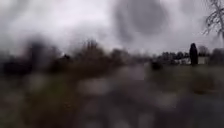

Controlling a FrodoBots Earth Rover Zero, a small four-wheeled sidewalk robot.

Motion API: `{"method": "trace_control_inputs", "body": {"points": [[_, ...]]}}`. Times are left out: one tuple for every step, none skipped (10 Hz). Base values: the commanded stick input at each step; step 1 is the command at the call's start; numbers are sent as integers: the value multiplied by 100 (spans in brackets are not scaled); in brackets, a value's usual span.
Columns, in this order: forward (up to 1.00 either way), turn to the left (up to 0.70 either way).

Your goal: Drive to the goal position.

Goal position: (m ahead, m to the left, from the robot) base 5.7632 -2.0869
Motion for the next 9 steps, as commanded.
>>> {"method": "trace_control_inputs", "body": {"points": [[85,0],[85,0],[85,0],[85,0],[85,0],[85,-3],[85,-9],[85,-15],[85,-20]]}}
